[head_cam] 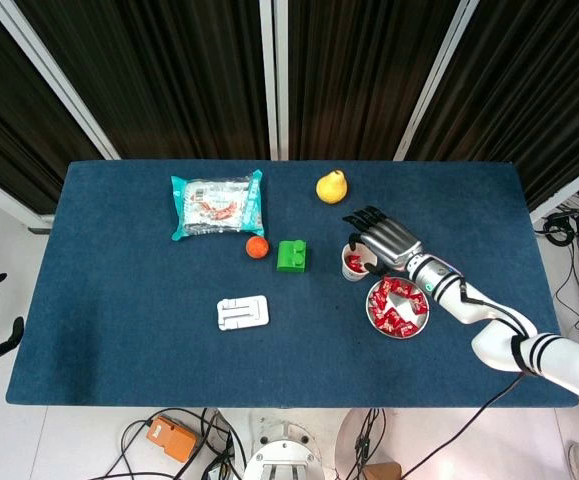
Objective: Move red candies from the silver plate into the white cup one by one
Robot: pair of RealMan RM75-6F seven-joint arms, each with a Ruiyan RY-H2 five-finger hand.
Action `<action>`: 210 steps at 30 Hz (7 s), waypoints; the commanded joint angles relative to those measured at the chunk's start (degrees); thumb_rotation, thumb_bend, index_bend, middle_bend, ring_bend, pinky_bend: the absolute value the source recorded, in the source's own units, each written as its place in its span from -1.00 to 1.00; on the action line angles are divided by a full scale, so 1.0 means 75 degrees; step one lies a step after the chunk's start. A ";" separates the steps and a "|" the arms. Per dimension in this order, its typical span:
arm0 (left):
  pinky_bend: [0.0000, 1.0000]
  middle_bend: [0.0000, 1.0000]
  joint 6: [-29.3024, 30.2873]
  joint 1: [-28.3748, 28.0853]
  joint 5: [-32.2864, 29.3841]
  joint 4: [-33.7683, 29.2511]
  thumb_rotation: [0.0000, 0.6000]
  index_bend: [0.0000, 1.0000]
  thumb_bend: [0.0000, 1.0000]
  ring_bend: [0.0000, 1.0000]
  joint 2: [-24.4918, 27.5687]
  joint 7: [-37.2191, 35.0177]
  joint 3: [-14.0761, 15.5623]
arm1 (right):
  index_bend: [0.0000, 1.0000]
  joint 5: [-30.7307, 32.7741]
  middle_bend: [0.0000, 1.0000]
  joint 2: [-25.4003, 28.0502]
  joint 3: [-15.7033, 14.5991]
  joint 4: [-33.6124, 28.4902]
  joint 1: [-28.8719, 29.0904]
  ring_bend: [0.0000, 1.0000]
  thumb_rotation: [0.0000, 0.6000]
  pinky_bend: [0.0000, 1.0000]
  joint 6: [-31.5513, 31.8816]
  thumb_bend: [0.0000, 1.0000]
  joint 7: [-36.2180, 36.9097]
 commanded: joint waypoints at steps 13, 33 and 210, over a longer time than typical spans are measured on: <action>-1.00 -1.00 0.0035 0.0008 0.0014 -0.0028 1.00 -0.68 -0.31 -1.00 -0.0007 0.0005 -0.0005 | -0.14 -0.0230 -0.78 0.1886 -0.0520 -0.2276 -0.1453 -0.88 1.00 -0.99 0.1641 -0.23 -0.0800; -1.00 -1.00 -0.0001 -0.0004 -0.0045 -0.0016 1.00 -0.68 -0.31 -1.00 -0.0016 0.0025 -0.0018 | -0.27 -0.0350 -0.78 0.0161 -0.0866 -0.0719 -0.1937 -0.88 1.00 -0.99 0.1352 -0.31 -0.0799; -1.00 -1.00 0.0033 0.0025 -0.0110 -0.0043 1.00 -0.68 -0.31 -1.00 -0.0005 -0.0015 -0.0057 | 0.05 -0.0632 -0.78 0.0186 -0.1089 -0.0665 -0.1640 -0.88 1.00 -1.00 0.0571 -0.24 -0.0911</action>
